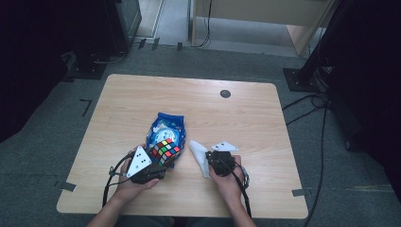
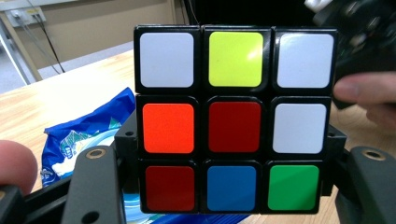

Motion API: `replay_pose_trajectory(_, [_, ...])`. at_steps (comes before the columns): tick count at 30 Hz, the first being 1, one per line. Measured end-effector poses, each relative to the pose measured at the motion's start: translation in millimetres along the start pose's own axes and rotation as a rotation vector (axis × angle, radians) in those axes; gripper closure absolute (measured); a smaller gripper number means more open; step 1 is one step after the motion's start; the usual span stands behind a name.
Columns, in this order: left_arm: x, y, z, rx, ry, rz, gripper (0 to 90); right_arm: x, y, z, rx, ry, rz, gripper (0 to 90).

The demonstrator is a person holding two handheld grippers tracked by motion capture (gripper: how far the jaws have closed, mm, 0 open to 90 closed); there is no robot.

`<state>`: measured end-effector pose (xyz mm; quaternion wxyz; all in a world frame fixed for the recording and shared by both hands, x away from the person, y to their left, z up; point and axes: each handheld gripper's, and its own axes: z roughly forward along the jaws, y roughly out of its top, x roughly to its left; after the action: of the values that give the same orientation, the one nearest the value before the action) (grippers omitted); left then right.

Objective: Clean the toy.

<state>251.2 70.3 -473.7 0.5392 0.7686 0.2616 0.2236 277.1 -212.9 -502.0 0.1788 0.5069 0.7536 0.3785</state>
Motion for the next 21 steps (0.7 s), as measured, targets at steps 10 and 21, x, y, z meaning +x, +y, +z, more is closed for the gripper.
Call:
replay_pose_trajectory(10, [-11.4, -0.9, 6.1, 0.011, -0.055, 0.03, 33.7, 24.3, 24.6, -43.5, -0.275, 0.301, 0.006, 88.4])
replay_pose_trajectory(21, [-23.5, -2.3, 10.6, 0.011, -0.109, 0.061, 33.8, 42.1, 31.9, -50.8, -0.288, 0.446, 0.071, 88.5])
